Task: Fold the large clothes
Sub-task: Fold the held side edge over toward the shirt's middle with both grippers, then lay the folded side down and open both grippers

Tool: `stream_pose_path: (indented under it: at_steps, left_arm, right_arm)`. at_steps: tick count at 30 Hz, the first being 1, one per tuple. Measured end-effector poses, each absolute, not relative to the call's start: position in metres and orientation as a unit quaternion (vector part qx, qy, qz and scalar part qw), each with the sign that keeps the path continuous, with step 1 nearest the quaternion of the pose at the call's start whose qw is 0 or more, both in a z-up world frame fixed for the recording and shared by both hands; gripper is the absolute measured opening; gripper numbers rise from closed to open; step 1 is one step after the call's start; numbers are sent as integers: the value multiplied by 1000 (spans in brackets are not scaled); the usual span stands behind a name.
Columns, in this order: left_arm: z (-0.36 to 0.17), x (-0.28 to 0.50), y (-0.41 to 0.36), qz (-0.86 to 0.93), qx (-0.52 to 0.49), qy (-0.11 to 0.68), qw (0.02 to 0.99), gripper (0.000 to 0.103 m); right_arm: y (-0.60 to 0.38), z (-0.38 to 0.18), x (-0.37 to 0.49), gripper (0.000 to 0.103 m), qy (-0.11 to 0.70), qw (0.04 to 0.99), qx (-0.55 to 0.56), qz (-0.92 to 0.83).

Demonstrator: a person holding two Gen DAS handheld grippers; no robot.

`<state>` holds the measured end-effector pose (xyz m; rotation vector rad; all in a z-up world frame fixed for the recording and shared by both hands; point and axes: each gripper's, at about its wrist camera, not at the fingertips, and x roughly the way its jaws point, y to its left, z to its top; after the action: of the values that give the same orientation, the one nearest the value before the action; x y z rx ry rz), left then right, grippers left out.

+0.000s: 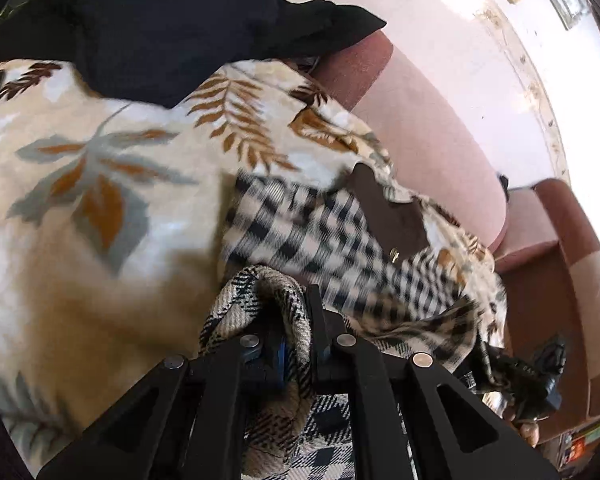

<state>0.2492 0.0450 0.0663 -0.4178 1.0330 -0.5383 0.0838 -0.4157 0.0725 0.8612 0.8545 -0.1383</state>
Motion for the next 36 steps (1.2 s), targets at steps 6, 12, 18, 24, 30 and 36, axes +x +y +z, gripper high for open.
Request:
stream_pose_path:
  at_steps: [6, 12, 18, 24, 30, 36]
  left_arm:
    - [58, 282, 31, -254, -215, 489, 806, 7]
    - [45, 310, 35, -276, -282, 496, 773, 19]
    - [46, 313, 60, -293, -401, 456, 739, 70]
    - [62, 307, 62, -266, -385, 437, 768, 77]
    - [72, 293, 43, -243, -305, 450, 803, 77]
    - [79, 271, 23, -221, -195, 452, 842, 77]
  right_arm:
    - [-443, 52, 113, 7, 387, 796, 464, -46]
    - [-467, 17, 131, 11, 370, 755, 541, -23]
    - [-473, 13, 130, 24, 342, 743, 575, -7]
    - [-482, 34, 122, 67, 292, 764, 574, -28]
    - [-492, 48, 109, 69, 275, 776, 564, -70]
    - [-439, 83, 137, 65, 321, 837, 441, -38]
